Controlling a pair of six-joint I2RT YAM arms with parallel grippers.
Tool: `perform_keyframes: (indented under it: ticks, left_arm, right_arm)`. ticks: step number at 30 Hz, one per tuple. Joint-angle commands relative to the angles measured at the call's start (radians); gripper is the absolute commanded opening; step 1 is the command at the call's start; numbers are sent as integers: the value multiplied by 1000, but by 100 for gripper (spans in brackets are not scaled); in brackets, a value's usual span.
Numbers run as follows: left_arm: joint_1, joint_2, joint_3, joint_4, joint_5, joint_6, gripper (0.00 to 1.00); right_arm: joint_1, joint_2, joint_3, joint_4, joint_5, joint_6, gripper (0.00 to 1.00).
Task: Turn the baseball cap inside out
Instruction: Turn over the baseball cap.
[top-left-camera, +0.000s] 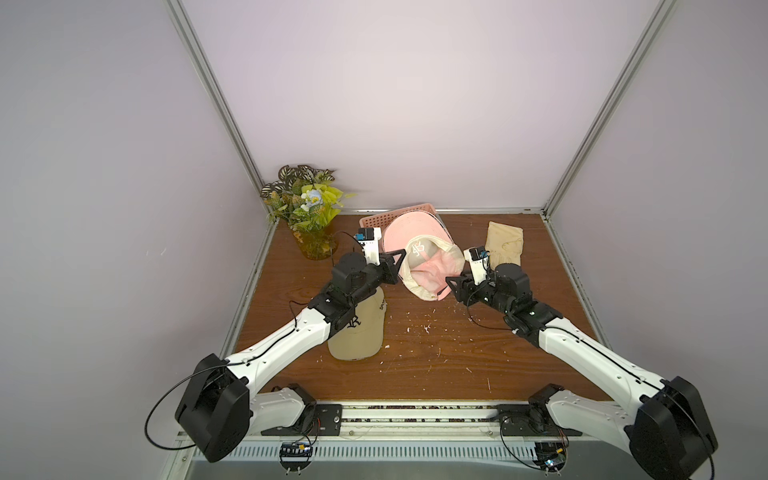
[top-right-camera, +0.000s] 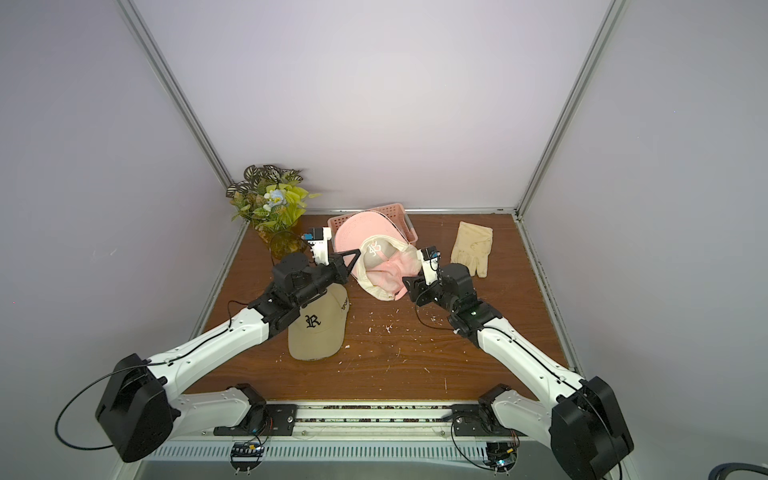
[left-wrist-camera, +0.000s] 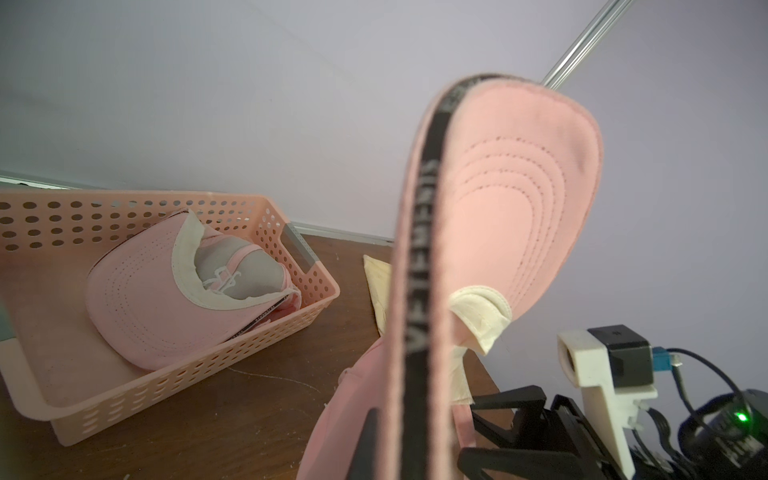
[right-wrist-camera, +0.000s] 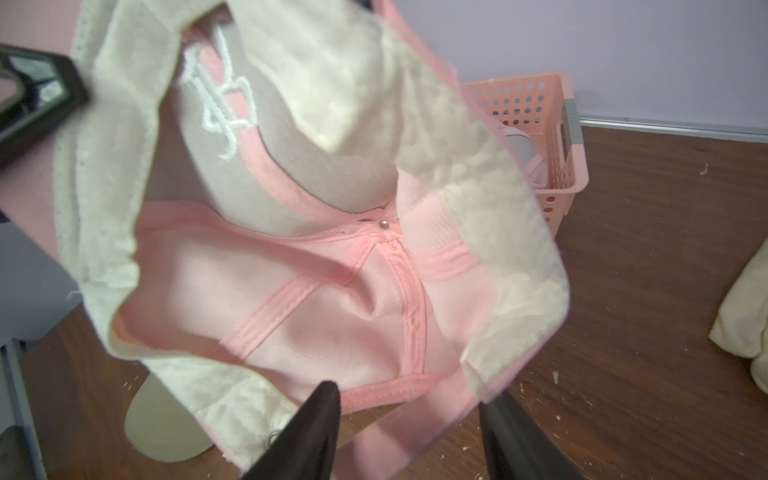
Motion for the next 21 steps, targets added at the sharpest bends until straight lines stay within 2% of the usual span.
perform_keyframes:
  ticks: [1,3,6,10,12,18,21]
  left_arm:
    - [0,-19,49,-1,58,35,0]
    - [1,-22,48,-3,54,35,0]
    - [0,-27,43,-2,40,35,0]
    - [1,-37,22,51,48,21,0]
    - [1,-44,6,85,44,5,0]
    - [2,-57,-5,98,-17,2,0]
    - [1,-51,-6,102,-27,1,0]
  right_arm:
    - [-2,-12,28,39,-88,-52,59]
    - [-5,-12,25,37,-82,-49,57]
    - [-8,-8,21,34,-105,-34,47]
    - [-9,19,27,-10,55,44,26]
    - [-8,48,51,-73,145,74,20]
    - [-8,82,68,-163,232,114,23]
    - [-8,56,59,-157,217,110,34]
